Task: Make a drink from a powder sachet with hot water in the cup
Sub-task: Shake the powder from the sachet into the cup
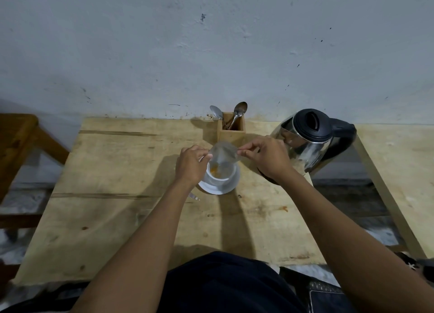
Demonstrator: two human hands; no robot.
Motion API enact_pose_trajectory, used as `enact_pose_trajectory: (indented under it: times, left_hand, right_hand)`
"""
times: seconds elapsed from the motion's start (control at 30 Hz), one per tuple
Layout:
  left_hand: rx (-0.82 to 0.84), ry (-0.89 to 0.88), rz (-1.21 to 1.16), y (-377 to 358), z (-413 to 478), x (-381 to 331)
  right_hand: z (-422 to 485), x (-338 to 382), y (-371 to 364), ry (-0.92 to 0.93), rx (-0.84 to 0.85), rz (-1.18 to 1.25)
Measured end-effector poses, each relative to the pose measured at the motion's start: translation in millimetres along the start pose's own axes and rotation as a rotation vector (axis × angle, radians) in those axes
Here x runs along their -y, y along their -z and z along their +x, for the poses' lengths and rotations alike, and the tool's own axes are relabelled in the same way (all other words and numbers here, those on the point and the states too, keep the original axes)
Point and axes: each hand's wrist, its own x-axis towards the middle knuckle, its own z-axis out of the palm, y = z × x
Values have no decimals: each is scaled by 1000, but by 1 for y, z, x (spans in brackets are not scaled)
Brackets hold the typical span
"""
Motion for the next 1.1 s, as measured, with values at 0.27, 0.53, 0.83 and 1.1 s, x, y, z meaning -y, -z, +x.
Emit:
enact_pose_trajectory:
  times: [0.27, 0.53, 0.83, 1.1]
  left_hand:
    - [14, -2, -6, -2, 2, 3]
    - [12, 14, -8, -6, 1, 4]
    - [-1, 32, -22, -8, -1, 3]
    - [1, 24, -34, -8, 0, 1]
  right_hand:
    - [3, 2, 1, 12, -44, -59]
    - [2, -3, -6, -1, -44, -60]
    - [-6, -6, -17, -79, -89, -130]
    - [-13, -5, -20, -124, -149, -90]
